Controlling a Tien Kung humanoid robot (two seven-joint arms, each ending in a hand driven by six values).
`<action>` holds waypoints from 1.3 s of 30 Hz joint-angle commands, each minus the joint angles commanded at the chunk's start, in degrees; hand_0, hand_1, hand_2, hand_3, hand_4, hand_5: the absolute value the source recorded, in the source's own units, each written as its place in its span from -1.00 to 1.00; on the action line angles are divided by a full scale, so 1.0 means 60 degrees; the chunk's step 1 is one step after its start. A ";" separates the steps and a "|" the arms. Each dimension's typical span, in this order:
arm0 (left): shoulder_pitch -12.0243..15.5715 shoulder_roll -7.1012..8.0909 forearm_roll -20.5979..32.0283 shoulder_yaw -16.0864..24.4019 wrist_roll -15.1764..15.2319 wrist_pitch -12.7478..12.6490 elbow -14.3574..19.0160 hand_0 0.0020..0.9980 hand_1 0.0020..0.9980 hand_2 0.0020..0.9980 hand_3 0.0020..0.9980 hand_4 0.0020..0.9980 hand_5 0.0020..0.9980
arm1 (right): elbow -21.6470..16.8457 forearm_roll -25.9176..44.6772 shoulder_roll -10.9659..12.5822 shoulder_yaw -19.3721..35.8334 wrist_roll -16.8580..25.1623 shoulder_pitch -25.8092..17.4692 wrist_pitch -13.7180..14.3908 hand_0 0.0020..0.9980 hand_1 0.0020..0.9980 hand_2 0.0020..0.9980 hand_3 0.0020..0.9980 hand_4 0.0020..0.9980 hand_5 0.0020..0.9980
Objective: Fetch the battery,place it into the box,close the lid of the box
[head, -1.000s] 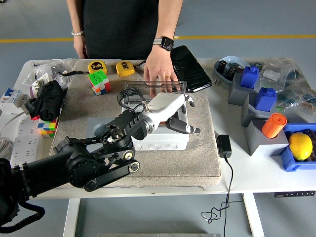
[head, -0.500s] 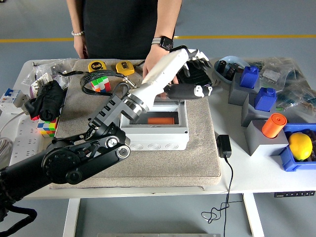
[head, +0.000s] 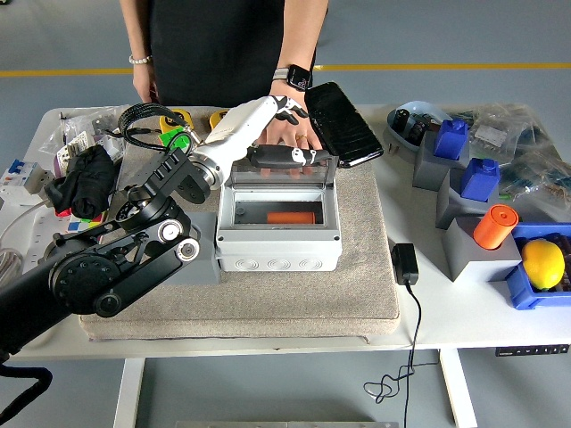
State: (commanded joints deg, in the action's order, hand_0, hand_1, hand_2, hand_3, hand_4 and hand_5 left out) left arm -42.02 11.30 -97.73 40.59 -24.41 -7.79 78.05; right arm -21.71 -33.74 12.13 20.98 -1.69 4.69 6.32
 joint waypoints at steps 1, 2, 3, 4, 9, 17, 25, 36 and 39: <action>0.0022 0.0040 -0.0027 0.0024 -0.0189 0.0218 0.0101 -0.11 0.24 0.18 0.28 1.00 0.41 | 0.0001 -0.0001 0.0000 0.0002 -0.0001 -0.0001 0.0000 0.46 0.39 0.39 0.41 1.00 0.19; 0.0044 0.0076 -0.0030 0.0041 -0.0340 0.0392 0.0189 -0.11 0.24 0.18 0.28 1.00 0.41 | 0.0000 -0.0003 0.0002 0.0005 0.0001 -0.0001 0.0001 0.46 0.39 0.39 0.41 1.00 0.19; 0.0089 0.0146 0.0023 0.0067 -0.0563 0.0659 0.0352 -0.36 0.10 0.08 0.21 1.00 0.47 | -0.0002 -0.0009 0.0004 0.0010 0.0002 0.0000 0.0003 0.46 0.39 0.39 0.41 1.00 0.19; 0.0131 0.0212 0.0075 0.0081 -0.0781 0.0918 0.0510 -0.36 0.10 0.08 0.21 1.00 0.47 | -0.0003 -0.0013 0.0007 0.0012 0.0002 0.0002 0.0003 0.46 0.39 0.39 0.41 1.00 0.19; 0.0380 0.0479 0.0340 0.0045 -0.1418 0.1817 0.1006 -0.40 0.05 0.04 0.17 1.00 0.47 | -0.0011 -0.0034 0.0017 0.0007 0.0005 0.0017 0.0006 0.46 0.39 0.38 0.41 1.00 0.20; 0.0786 0.0665 0.0753 -0.0076 -0.1537 0.1945 0.1538 -0.41 0.05 0.04 0.16 1.00 0.44 | 0.0007 -0.0050 0.0024 -0.0035 0.0005 -0.0012 0.0007 0.46 0.39 0.39 0.41 1.00 0.20; 0.1067 0.0583 0.1130 -0.0078 -0.0957 0.1322 0.1377 -0.42 0.06 0.04 0.17 1.00 0.44 | -0.0010 -0.0082 0.0016 0.0012 0.0011 0.0004 0.0007 0.46 0.39 0.39 0.41 1.00 0.20; 0.2270 0.0698 0.4757 0.2075 0.2922 -0.1979 0.1509 -0.35 0.04 0.04 0.19 1.00 0.42 | 0.0060 -0.0024 -0.0041 -0.0028 0.0002 -0.0077 0.0005 0.46 0.39 0.38 0.41 1.00 0.20; 0.2553 0.0800 0.5998 0.2758 0.3970 -0.1953 0.1299 -0.33 0.03 0.03 0.16 1.00 0.39 | 0.0068 -0.0011 -0.0053 -0.0031 -0.0005 -0.0067 0.0004 0.46 0.39 0.39 0.41 1.00 0.20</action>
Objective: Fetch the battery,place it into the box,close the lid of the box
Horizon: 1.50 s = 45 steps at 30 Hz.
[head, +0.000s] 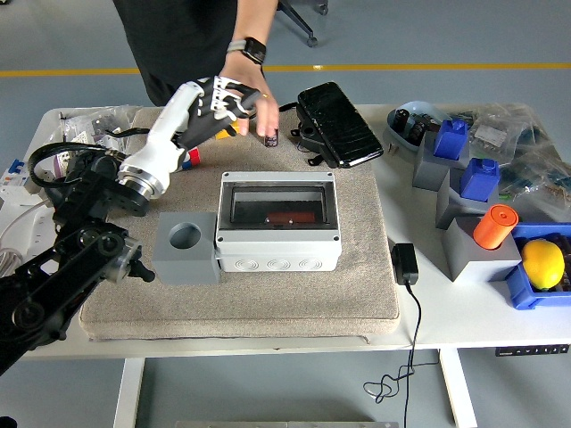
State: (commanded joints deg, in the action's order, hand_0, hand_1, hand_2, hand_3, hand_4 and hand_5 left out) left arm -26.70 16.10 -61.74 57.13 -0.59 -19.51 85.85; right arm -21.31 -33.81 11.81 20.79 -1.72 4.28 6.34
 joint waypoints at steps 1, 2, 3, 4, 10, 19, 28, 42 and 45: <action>0.0091 0.0043 0.0372 0.0237 0.0113 0.0117 -0.0098 -0.33 0.03 0.03 0.16 1.00 0.39 | 0.0005 0.0008 -0.0001 -0.0002 -0.0010 0.0014 -0.0004 0.46 0.39 0.39 0.41 1.00 0.20; 0.0173 0.0083 0.0807 0.0473 0.0111 0.0262 -0.0176 -0.33 0.03 0.03 0.16 1.00 0.39 | 0.0010 0.0017 -0.0004 0.0000 -0.0019 0.0027 -0.0007 0.46 0.39 0.39 0.41 1.00 0.20; 0.0238 0.0123 0.1241 0.0652 0.0072 0.0380 -0.0227 -0.33 0.03 0.03 0.16 1.00 0.39 | 0.0016 0.0024 -0.0009 0.0001 -0.0025 0.0036 -0.0009 0.46 0.39 0.39 0.41 1.00 0.20; 0.0323 0.0183 0.1614 0.0848 0.0087 0.0480 -0.0321 -0.33 0.03 0.03 0.16 1.00 0.39 | 0.0025 0.0038 -0.0015 0.0005 -0.0033 0.0053 -0.0013 0.46 0.39 0.39 0.41 1.00 0.20; 0.0692 0.0397 0.3234 0.1935 0.0289 0.1024 -0.0597 -0.31 0.03 0.02 0.15 1.00 0.37 | 0.0054 0.0095 -0.0018 0.0016 -0.0054 0.0125 -0.0015 0.46 0.39 0.39 0.41 1.00 0.20; 0.1000 0.0453 0.2966 0.3053 0.0047 0.1121 -0.0713 -0.31 0.03 0.02 0.14 1.00 0.35 | 0.0099 0.0203 -0.0060 -0.0083 -0.0100 0.0190 -0.0029 0.46 0.39 0.39 0.41 1.00 0.19; 0.1186 0.0442 0.2970 0.3477 0.0036 0.1209 -0.0724 -0.31 0.03 0.02 0.13 1.00 0.32 | 0.0105 0.0196 -0.0045 -0.0041 -0.0114 0.0236 -0.0027 0.46 0.39 0.39 0.40 1.00 0.19; 0.1290 0.0495 0.2813 0.3716 -0.0289 0.1581 -0.0718 -0.29 0.04 0.03 0.13 1.00 0.30 | 0.0108 0.0185 -0.0043 -0.0071 -0.0157 0.0243 -0.0054 0.46 0.39 0.39 0.40 1.00 0.20; 0.1294 0.0486 0.2816 0.3765 -0.0284 0.1591 -0.0700 -0.29 0.04 0.03 0.13 1.00 0.30 | 0.0106 0.0179 -0.0047 -0.0060 -0.0157 0.0249 -0.0054 0.46 0.39 0.39 0.40 1.00 0.20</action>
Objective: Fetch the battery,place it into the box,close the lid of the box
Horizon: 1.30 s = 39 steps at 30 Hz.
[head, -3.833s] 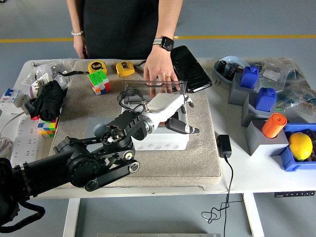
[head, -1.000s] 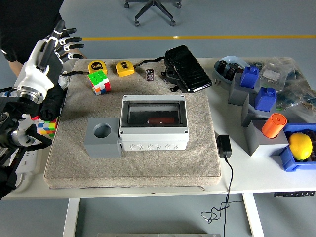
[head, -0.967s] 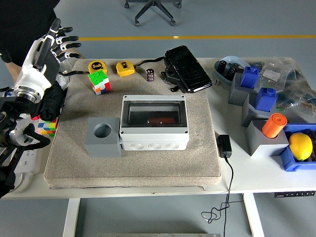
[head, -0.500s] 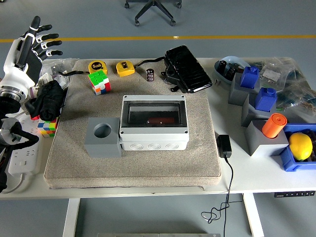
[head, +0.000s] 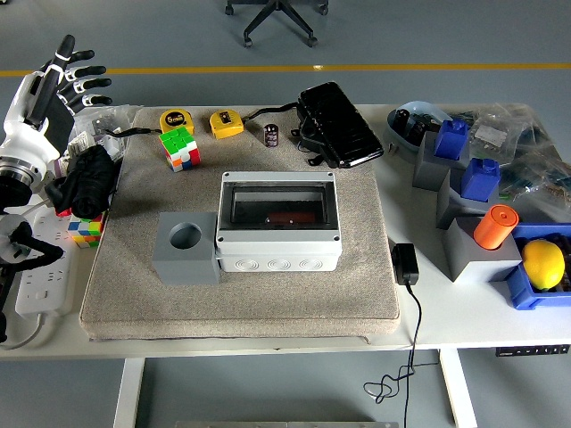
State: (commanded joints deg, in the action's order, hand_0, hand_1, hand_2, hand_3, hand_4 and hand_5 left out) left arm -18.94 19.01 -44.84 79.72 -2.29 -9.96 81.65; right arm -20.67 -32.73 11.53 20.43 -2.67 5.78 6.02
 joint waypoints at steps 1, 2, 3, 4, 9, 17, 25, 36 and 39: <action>-0.0004 -0.0002 -0.0004 0.0017 -0.0004 0.0004 0.0004 -0.29 0.04 0.03 0.13 1.00 0.30 | -0.0003 -0.0006 0.0004 0.0005 0.0000 0.0005 0.0000 0.46 0.39 0.39 0.40 1.00 0.20; -0.0009 -0.0003 -0.0010 0.0033 -0.0010 0.0003 0.0007 -0.29 0.04 0.03 0.13 1.00 0.30 | -0.0004 -0.0010 0.0008 0.0008 -0.0002 0.0010 0.0000 0.46 0.39 0.39 0.40 1.00 0.20; -0.0017 -0.0001 -0.0015 0.0053 -0.0014 0.0004 0.0007 -0.29 0.04 0.03 0.13 1.00 0.30 | -0.0007 -0.0019 0.0014 0.0027 -0.0001 0.0015 0.0003 0.46 0.39 0.39 0.40 1.00 0.20; -0.0023 0.0000 -0.0020 0.0071 -0.0021 0.0011 0.0009 -0.29 0.03 0.03 0.13 1.00 0.30 | -0.0012 -0.0029 0.0019 0.0043 0.0001 0.0016 0.0004 0.46 0.40 0.39 0.40 1.00 0.20; -0.0007 0.0006 -0.0023 0.0131 -0.0035 0.0021 0.0027 -0.29 0.03 0.03 0.13 1.00 0.30 | 0.0005 -0.0028 0.0018 0.0032 -0.0009 -0.0004 -0.0002 0.46 0.40 0.39 0.40 1.00 0.20; 0.0004 -0.0005 -0.0019 0.0140 -0.0077 0.0048 0.0054 -0.29 0.04 0.03 0.13 1.00 0.31 | -0.0017 -0.0063 -0.0005 0.0078 -0.0004 -0.0014 -0.0004 0.46 0.39 0.39 0.40 1.00 0.20; -0.0003 -0.0025 -0.0019 0.0102 -0.0112 0.0073 0.0057 -0.29 0.04 0.04 0.13 1.00 0.31 | -0.0009 -0.0055 -0.0007 0.0119 -0.0011 -0.0035 -0.0006 0.46 0.40 0.39 0.40 1.00 0.20; -0.0031 -0.0046 -0.0014 0.0156 -0.0124 0.0063 0.0090 -0.29 0.04 0.04 0.14 1.00 0.31 | -0.0033 -0.0053 -0.0009 0.0125 -0.0017 -0.0022 -0.0018 0.46 0.40 0.39 0.40 1.00 0.21; -0.0044 -0.0049 -0.0015 0.0156 -0.0130 0.0064 0.0097 -0.29 0.04 0.04 0.14 1.00 0.31 | -0.0028 -0.0044 0.0002 0.0117 -0.0020 -0.0024 -0.0018 0.46 0.40 0.39 0.40 1.00 0.21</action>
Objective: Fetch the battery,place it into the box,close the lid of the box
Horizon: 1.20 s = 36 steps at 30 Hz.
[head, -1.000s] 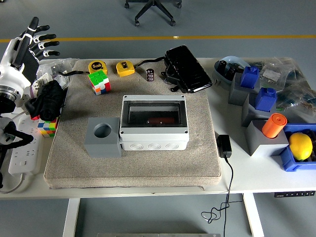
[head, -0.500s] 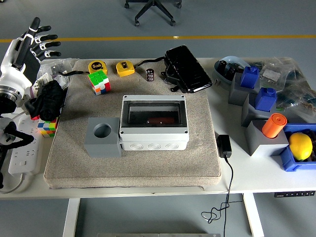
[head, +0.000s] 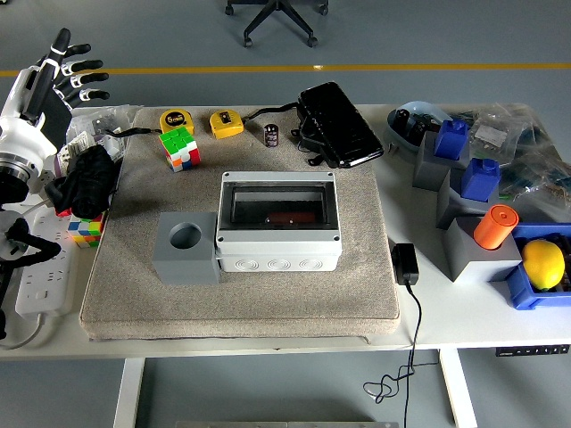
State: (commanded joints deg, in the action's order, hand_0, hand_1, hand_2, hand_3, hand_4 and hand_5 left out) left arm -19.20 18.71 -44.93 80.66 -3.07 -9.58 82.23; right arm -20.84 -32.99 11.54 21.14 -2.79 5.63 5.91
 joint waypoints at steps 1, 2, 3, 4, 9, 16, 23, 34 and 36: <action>-0.0007 0.0001 -0.0001 0.0007 -0.0001 0.0001 0.0000 -0.29 0.04 0.04 0.14 1.00 0.31 | 0.0008 0.0011 0.0004 -0.0015 -0.0005 0.0000 -0.0002 0.46 0.40 0.39 0.40 1.00 0.21; -0.0010 0.0003 0.0002 0.0016 0.0001 -0.0001 0.0001 -0.29 0.04 0.04 0.14 1.00 0.31 | 0.0013 0.0018 0.0006 -0.0023 -0.0008 0.0000 -0.0003 0.46 0.40 0.39 0.40 1.00 0.21; -0.0012 0.0007 0.0005 0.0025 0.0004 -0.0002 0.0002 -0.29 0.04 0.04 0.14 1.00 0.31 | 0.0017 0.0022 0.0008 -0.0029 -0.0010 0.0001 -0.0004 0.46 0.40 0.39 0.40 1.00 0.21; -0.0006 0.0015 0.0008 0.0045 0.0007 -0.0008 0.0007 -0.29 0.04 0.04 0.14 1.00 0.31 | 0.0024 0.0028 0.0006 -0.0043 -0.0018 0.0003 -0.0009 0.46 0.40 0.39 0.40 1.00 0.21; 0.0014 0.0048 0.0029 0.0052 0.0010 -0.0009 0.0005 -0.29 0.04 0.04 0.14 1.00 0.31 | 0.0035 0.0024 -0.0008 -0.0093 -0.0060 -0.0012 -0.0044 0.46 0.40 0.40 0.40 1.00 0.20; -0.0011 0.0065 0.0038 0.0023 0.0013 -0.0014 0.0026 -0.29 0.04 0.04 0.14 1.00 0.32 | 0.0004 -0.0008 0.0027 -0.0112 -0.0059 0.0027 -0.0051 0.46 0.40 0.39 0.40 1.00 0.21; -0.0040 0.0078 0.0048 -0.0060 0.0014 -0.0014 0.0036 -0.29 0.04 0.04 0.14 1.00 0.31 | 0.0003 0.0006 0.0040 -0.0146 -0.0059 0.0024 -0.0054 0.46 0.40 0.39 0.40 1.00 0.21; -0.0052 0.0052 0.0045 -0.0063 -0.0005 -0.0015 0.0057 -0.29 0.04 0.05 0.14 1.00 0.31 | -0.0006 -0.0029 0.0034 -0.0116 -0.0054 -0.0020 -0.0054 0.46 0.40 0.40 0.40 1.00 0.20; -0.0045 0.0038 0.0039 -0.0051 -0.0017 -0.0013 0.0067 -0.29 0.04 0.05 0.14 1.00 0.31 | -0.0003 -0.0033 0.0023 -0.0085 -0.0054 -0.0026 -0.0054 0.46 0.40 0.40 0.40 1.00 0.20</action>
State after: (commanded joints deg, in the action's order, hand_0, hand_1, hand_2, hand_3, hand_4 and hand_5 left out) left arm -19.47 18.94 -44.70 80.35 -3.17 -9.66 82.63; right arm -20.86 -33.19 11.68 20.63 -3.11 5.48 5.58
